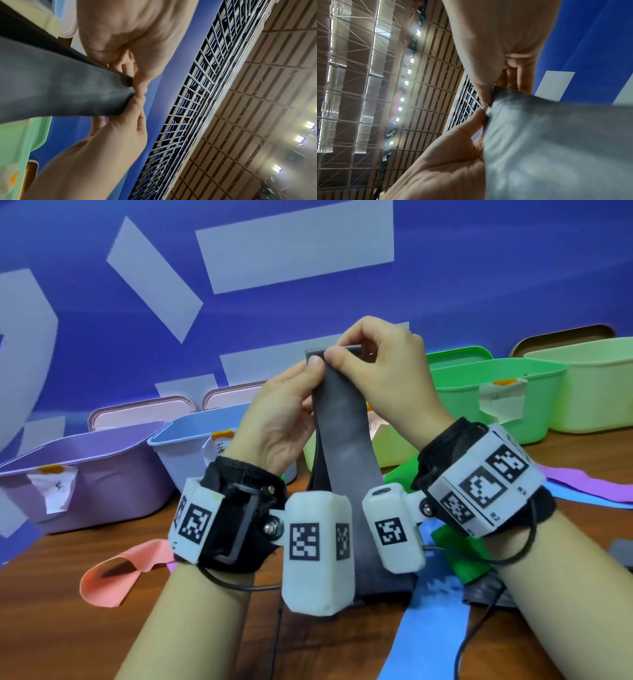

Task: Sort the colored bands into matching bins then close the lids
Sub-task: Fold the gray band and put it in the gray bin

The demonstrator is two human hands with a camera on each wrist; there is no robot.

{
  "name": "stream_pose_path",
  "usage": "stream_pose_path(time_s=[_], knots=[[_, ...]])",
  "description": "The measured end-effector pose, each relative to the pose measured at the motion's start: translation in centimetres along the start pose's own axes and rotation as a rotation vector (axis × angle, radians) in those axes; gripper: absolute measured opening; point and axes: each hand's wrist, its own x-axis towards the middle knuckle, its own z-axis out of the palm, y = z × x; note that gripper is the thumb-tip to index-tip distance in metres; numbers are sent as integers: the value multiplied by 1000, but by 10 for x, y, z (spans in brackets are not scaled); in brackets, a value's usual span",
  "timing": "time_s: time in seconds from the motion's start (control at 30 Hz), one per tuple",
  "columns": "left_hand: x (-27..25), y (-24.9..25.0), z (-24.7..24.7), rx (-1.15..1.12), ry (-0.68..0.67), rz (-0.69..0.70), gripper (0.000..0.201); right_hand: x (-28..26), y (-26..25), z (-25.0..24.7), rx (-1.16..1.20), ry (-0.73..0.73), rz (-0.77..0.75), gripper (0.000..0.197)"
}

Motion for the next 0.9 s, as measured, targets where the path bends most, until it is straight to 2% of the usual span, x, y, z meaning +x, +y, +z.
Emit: stream_pose_path(time_s=[0.1, 0.2, 0.3, 0.33, 0.4, 0.63, 0.77, 0.83, 0.9], knots=[[1, 0, -2, -40, 78, 11, 27, 0, -5, -5, 88, -103, 86, 19], [0, 6, -6, -105, 150, 25, 25, -4, -16, -16, 212, -338, 228, 26], [-2, 18, -9, -140, 181, 94, 24, -13, -27, -21, 46, -641, 323, 34], [-4, 22, -9, -129, 178, 121, 24, -17, -31, -21, -4, -715, 327, 30], [-7, 27, -11, -90, 172, 157, 25, -25, -39, -22, -22, -781, 336, 12], [-13, 36, -13, -144, 168, 183, 25, -33, -51, -42, -182, -982, 341, 16], [-17, 34, -5, -140, 73, 173, 26, -44, -39, -69, -245, -1104, 456, 9], [-18, 33, -1, -123, 38, 177, 26, -51, -25, -83, -403, -1165, 509, 8], [-20, 31, 2, -106, 0, 176, 26, -61, -9, -93, -619, -1267, 544, 16]])
